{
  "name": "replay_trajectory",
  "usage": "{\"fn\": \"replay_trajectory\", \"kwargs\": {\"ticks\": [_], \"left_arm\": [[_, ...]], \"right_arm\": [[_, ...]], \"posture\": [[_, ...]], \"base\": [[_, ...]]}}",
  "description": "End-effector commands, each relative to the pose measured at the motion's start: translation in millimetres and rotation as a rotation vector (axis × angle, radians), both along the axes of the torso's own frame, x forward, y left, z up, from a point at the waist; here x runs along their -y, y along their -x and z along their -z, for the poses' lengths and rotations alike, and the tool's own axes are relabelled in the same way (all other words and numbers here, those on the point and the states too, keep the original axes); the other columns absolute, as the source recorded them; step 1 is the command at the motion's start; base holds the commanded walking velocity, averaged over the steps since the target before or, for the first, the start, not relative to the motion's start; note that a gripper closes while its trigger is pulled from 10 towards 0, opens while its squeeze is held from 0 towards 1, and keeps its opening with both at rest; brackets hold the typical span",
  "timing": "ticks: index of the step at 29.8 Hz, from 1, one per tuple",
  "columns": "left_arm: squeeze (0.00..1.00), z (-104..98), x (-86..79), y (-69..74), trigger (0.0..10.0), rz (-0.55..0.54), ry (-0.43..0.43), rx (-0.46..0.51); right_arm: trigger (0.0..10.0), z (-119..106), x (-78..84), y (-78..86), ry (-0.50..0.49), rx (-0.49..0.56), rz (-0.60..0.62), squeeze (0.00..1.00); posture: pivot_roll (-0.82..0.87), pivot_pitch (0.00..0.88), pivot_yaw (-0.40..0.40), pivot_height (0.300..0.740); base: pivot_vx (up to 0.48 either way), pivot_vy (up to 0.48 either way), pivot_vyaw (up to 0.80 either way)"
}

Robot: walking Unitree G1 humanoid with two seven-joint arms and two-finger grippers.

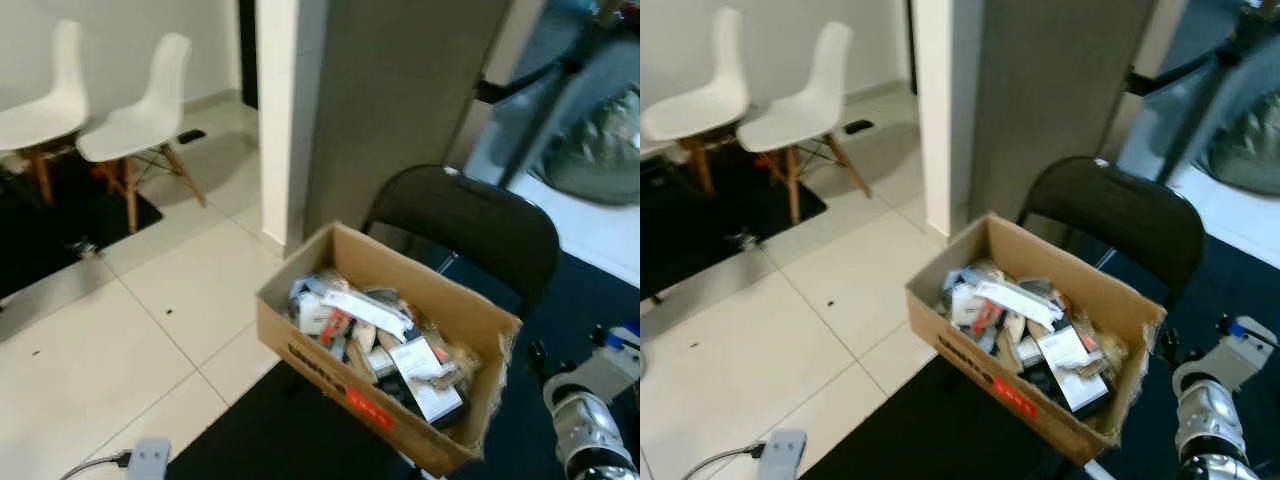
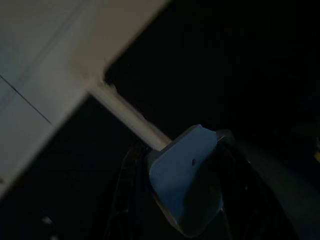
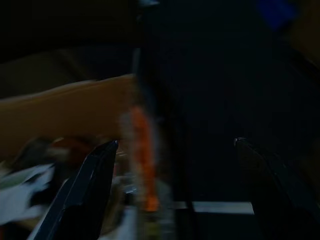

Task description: Picking trash to rubbish bin

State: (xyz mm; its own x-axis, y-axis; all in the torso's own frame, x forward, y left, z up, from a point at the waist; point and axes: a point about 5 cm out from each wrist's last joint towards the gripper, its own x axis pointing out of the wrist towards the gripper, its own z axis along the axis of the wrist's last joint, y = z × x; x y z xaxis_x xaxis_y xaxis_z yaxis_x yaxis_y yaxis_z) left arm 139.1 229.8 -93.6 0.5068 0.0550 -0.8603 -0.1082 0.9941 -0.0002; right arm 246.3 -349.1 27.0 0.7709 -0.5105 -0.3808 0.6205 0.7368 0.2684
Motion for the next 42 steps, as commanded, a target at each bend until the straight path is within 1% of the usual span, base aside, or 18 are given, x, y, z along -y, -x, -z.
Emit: {"fn": "replay_trajectory", "kwargs": {"ticks": [1, 5, 10, 12, 14, 18, 20, 22, 25, 27, 28, 29, 30, 31, 35, 36, 39, 42], "left_arm": [[0.0, -6, -14.8, -6.1, 10.0, -0.065, -0.04, 0.037], [0.0, -12, -28.6, -11.9, 10.0, -0.128, -0.103, 0.069], [0.0, -38, -78.8, -24.7, 10.0, -0.338, -0.326, 0.153], [0.0, -44, -88.5, -26.9, 10.0, -0.387, -0.354, 0.179], [0.0, -80, -128.9, -41.3, 10.0, -0.535, -0.491, 0.315], [0.0, -102, -146.3, -51.7, 10.0, -0.588, -0.573, 0.401], [0.0, -134, -163.4, -67.3, 10.0, -0.653, -0.661, 0.533], [0.0, -158, -170.6, -82.4, 10.0, -0.695, -0.671, 0.653], [0.0, -198, -153.5, -131.8, 10.0, -0.549, -0.45, 0.927], [0.0, -208, -145.3, -143.9, 10.0, -0.481, -0.392, 0.987], [0.0, -217, -130.4, -160.0, 10.0, -0.366, -0.323, 1.044], [0.0, -232, -94.5, -187.1, 10.0, -0.151, -0.16, 1.131], [0.0, -236, -82.6, -193.7, 10.0, -0.089, -0.113, 1.154], [0.0, -236, -82.6, -193.7, 10.0, -0.089, -0.113, 1.154], [0.0, -235, -11.0, -211.6, 10.0, 0.307, 0.127, 1.166], [0.0, -235, -11.0, -211.6, 10.0, 0.307, 0.127, 1.166], [0.0, -220, 21.6, -210.0, 10.0, 0.509, 0.227, 1.09], [0.0, -210, 30.3, -208.7, 10.0, 0.567, 0.242, 1.041]], "right_arm": [[10.0, 1, 3.1, 2.8, 0.01, -0.017, 0.033, 0.0], [10.0, 5, 2.5, 6.0, 0.028, -0.068, 0.043, 0.0], [10.0, 21, -0.5, 20.2, 0.076, -0.235, 0.045, 0.0], [10.0, 24, -1.3, 22.4, 0.079, -0.253, 0.042, 0.0], [10.0, 34, -7.6, 30.1, 0.094, -0.32, 0.004, 0.0], [10.0, 40, -11.7, 34.6, 0.095, -0.357, -0.015, 0.0], [10.0, 48, -18.2, 40.4, 0.097, -0.4, -0.04, 0.0], [10.0, 55, -24.1, 44.3, 0.096, -0.43, -0.066, 0.0], [10.0, 65, -36.3, 50.6, 0.1, -0.481, -0.136, 0.0], [10.0, 68, -39.0, 52.4, 0.101, -0.495, -0.153, 0.0], [10.0, 72, -42.5, 56.1, 0.087, -0.51, -0.169, 0.0], [10.0, 80, -47.1, 65.8, 0.084, -0.566, -0.191, 0.0], [10.0, 82, -48.3, 68.6, 0.084, -0.582, -0.196, 0.0], [10.0, 82, -48.3, 68.6, 0.084, -0.582, -0.196, 0.0], [10.0, 92, -53.1, 86.7, 0.067, -0.64, -0.198, 0.0], [10.0, 92, -53.1, 86.7, 0.067, -0.64, -0.198, 0.0], [10.0, 100, -56.3, 101.5, 0.078, -0.701, -0.223, 0.0], [10.0, 104, -58.8, 110.5, 0.087, -0.737, -0.249, 0.0]], "posture": [[0.04, 0.005, 0.009, 0.74], [0.05, 0.004, 0.007, 0.74], [0.06, 0.003, -0.005, 0.74], [0.06, 0.003, -0.005, 0.74], [0.06, 0.006, -0.014, 0.74], [0.07, 0.009, -0.019, 0.74], [0.08, 0.013, -0.019, 0.74], [0.08, 0.013, -0.019, 0.74], [0.09, 0.016, -0.02, 0.74], [0.09, 0.016, -0.02, 0.74], [0.09, 0.016, -0.02, 0.74], [0.08, 0.013, -0.011, 0.74], [0.08, 0.013, -0.011, 0.74], [0.08, 0.013, -0.011, 0.74], [0.06, 0.011, 0.007, 0.74], [0.06, 0.011, 0.007, 0.74], [0.04, 0.012, 0.018, 0.74], [0.04, 0.015, 0.023, 0.74]], "base": [[0.0, 0.0, -0.8], [0.0, 0.0, -0.8], [0.0, 0.0, -0.8], [0.0, 0.0, -0.8], [0.0, 0.0, 0.0], [0.0, 0.0, 0.0], [0.0, 0.0, 0.0], [0.0, 0.0, 0.0], [0.0, 0.0, 0.0], [0.0, 0.0, 0.0], [0.0, 0.0, -0.75], [0.0, 0.0, -0.8], [0.0, 0.0, -0.8], [0.0, 0.0, -0.8], [0.0, 0.0, -0.8], [0.0, 0.0, -0.8], [0.0, 0.0, -0.8], [0.0, 0.0, -0.8]]}}
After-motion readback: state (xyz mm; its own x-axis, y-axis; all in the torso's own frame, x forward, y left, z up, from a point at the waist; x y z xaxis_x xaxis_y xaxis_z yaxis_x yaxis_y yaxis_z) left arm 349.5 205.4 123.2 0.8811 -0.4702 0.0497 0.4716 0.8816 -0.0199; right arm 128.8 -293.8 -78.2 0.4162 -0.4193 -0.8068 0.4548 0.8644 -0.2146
